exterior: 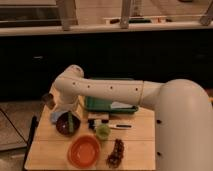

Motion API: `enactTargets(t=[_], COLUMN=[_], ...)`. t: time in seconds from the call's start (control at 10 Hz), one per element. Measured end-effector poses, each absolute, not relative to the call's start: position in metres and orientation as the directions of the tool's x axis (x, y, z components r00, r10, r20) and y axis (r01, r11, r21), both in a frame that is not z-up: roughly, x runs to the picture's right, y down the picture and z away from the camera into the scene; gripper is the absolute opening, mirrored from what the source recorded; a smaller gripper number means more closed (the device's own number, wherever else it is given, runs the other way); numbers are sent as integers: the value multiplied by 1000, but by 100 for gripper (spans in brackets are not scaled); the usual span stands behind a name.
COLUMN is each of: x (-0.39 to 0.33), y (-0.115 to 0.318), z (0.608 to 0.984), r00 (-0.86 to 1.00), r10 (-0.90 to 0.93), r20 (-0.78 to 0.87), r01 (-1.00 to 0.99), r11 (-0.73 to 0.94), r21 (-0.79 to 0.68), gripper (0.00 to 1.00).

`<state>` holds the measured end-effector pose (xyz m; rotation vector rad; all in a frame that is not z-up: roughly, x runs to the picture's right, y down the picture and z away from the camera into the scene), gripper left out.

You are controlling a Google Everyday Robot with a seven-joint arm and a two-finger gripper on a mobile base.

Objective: Place pepper in purple bowl

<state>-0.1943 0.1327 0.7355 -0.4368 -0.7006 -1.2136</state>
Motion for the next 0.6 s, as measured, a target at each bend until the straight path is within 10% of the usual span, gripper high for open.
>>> enactTargets(t=[0.6], x=[-194], y=[133], z=[735], r00=[183], r10=[-695], r20=[695], r01=[950], r11=[308], r21=[58], gripper=[80])
